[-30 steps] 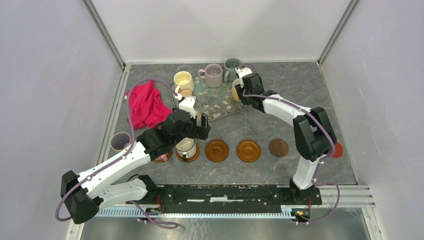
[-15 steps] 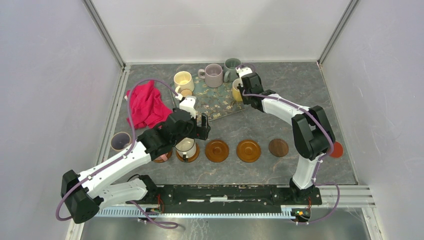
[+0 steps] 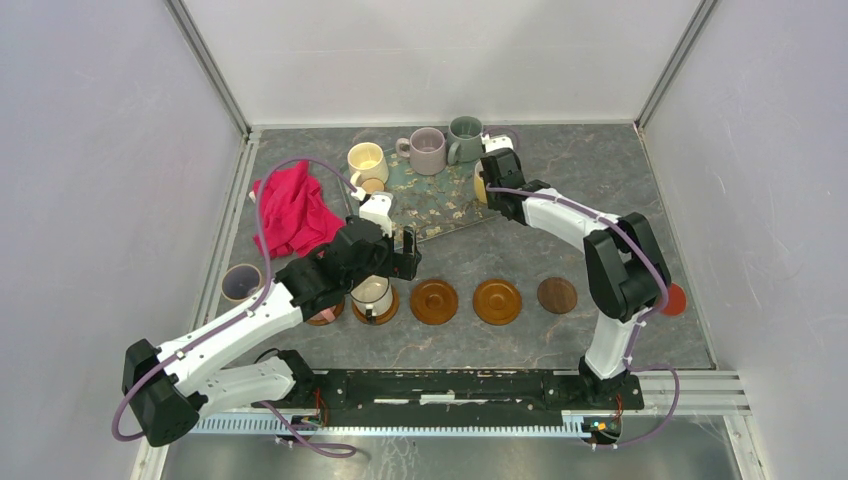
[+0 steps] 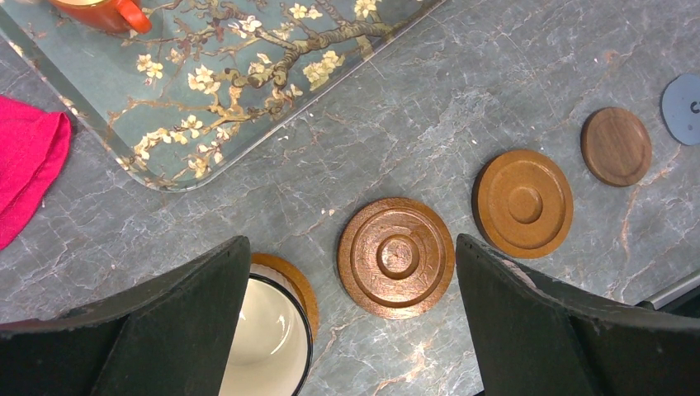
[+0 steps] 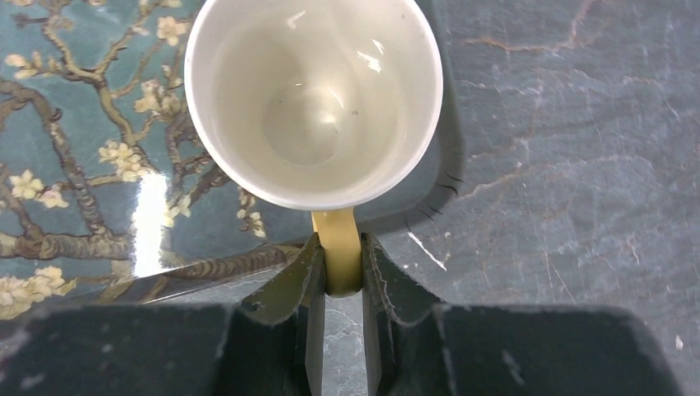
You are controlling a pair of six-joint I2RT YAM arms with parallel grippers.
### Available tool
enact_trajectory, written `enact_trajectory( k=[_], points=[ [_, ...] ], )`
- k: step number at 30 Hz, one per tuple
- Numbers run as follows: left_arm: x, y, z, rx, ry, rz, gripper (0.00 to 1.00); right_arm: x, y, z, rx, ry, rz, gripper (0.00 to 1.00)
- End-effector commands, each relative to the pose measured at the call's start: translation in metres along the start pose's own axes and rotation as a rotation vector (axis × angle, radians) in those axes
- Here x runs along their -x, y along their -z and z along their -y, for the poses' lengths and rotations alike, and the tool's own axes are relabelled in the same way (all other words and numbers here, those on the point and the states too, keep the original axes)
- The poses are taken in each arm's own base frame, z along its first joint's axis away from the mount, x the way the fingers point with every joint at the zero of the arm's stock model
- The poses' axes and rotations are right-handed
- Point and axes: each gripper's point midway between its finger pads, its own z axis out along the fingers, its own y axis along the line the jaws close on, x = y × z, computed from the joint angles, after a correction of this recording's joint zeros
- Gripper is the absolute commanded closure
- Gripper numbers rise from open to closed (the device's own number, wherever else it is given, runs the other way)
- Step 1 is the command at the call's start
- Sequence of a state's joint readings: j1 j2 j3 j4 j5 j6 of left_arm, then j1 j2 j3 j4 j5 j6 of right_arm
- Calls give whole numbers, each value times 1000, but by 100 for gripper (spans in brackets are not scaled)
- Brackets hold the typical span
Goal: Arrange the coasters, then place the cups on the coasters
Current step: Pick up the cup from the tray.
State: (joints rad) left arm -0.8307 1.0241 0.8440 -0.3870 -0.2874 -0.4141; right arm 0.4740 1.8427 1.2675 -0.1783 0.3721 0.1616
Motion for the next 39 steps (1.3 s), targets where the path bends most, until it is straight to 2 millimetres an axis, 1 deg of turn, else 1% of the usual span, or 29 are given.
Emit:
enact_trajectory(
  k=[1, 8, 15, 20, 29, 33, 37, 39],
  points=[
    [7, -3, -3, 13, -39, 28, 0, 24, 22, 25, -116, -115, 69, 100],
    [5, -4, -4, 19, -37, 25, 0, 26, 32, 25, -140, -141, 82, 100],
    [4, -6, -5, 25, -38, 20, 0, 26, 39, 28, -177, -167, 88, 100],
    [3, -6, -6, 29, -38, 16, 0, 25, 46, 36, -219, -209, 111, 100],
    [1, -8, -6, 34, -38, 12, 0, 37, 64, 48, -267, -297, 180, 100],
    [1, -9, -6, 35, -38, 10, 0, 40, 76, 59, -321, -352, 207, 100],
    [0, -10, -6, 35, -39, 6, 0, 37, 89, 76, -402, -422, 232, 100],
    [-1, -10, -6, 35, -39, 3, 0, 32, 96, 85, -448, -456, 245, 100]
  ],
)
